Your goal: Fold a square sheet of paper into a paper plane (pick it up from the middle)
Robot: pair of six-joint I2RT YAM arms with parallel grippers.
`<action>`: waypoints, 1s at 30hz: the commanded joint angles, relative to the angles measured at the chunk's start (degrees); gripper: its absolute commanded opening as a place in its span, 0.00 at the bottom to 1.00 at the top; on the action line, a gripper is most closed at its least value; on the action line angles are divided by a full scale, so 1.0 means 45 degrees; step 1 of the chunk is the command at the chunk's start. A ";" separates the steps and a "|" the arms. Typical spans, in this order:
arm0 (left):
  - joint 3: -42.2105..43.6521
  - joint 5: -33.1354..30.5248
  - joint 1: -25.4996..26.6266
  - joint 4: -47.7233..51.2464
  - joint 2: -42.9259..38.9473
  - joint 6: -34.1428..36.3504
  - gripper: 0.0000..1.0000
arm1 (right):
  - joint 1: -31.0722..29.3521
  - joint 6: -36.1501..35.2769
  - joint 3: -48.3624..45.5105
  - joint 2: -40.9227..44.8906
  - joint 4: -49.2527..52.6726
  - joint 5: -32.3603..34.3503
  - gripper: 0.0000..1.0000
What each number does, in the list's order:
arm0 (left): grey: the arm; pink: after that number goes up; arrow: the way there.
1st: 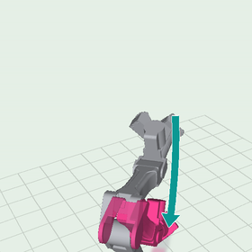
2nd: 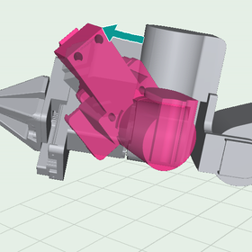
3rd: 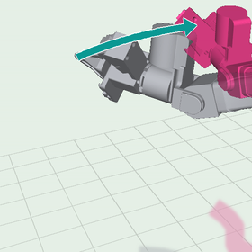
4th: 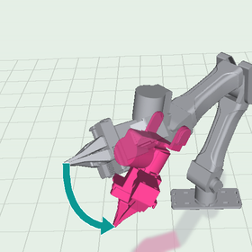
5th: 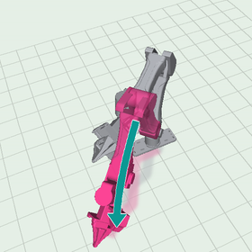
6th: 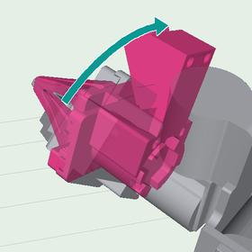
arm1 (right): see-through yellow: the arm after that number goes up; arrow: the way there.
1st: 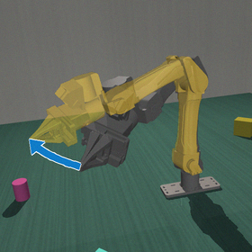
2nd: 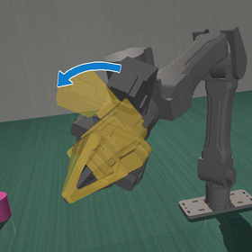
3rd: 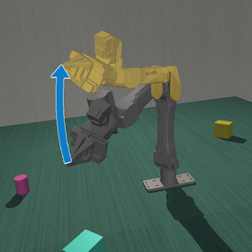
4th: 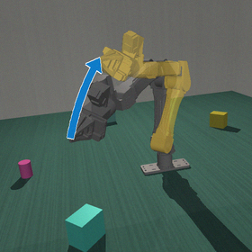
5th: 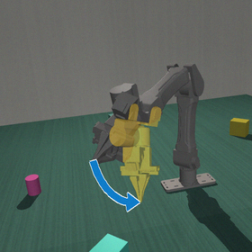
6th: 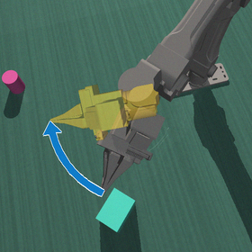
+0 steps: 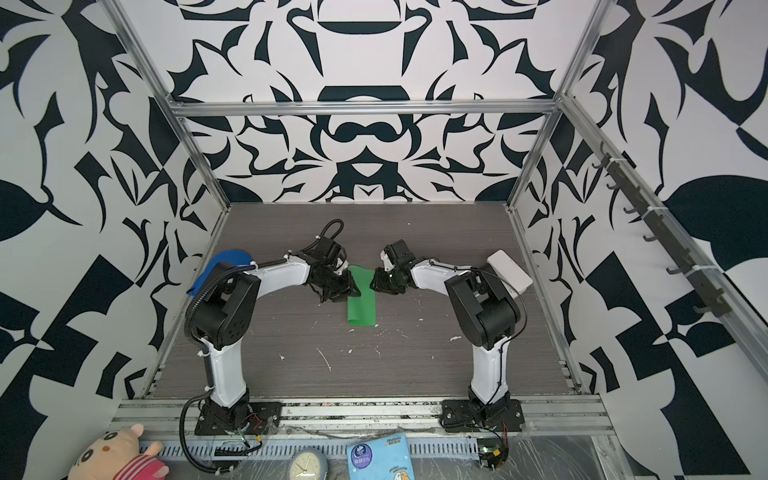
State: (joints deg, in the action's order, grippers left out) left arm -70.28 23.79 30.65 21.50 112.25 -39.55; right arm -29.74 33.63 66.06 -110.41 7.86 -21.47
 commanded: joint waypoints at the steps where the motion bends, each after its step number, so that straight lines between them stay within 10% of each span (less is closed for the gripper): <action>1: -0.0124 -0.0449 -0.0035 0.0525 0.0037 -0.0057 0.37 | -0.0237 -0.0285 0.0494 0.0189 -0.0025 -0.0354 0.30; 30: -0.0433 -0.1970 -0.0035 0.2157 -0.0780 -0.0137 0.52 | -0.0382 -0.0290 0.0411 -0.0523 0.0176 -0.0151 0.18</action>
State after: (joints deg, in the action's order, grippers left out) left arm -71.13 18.13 30.65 25.82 110.61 -39.99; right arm -31.22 32.93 66.78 -112.57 6.57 -22.87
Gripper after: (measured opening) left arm 0.515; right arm 0.181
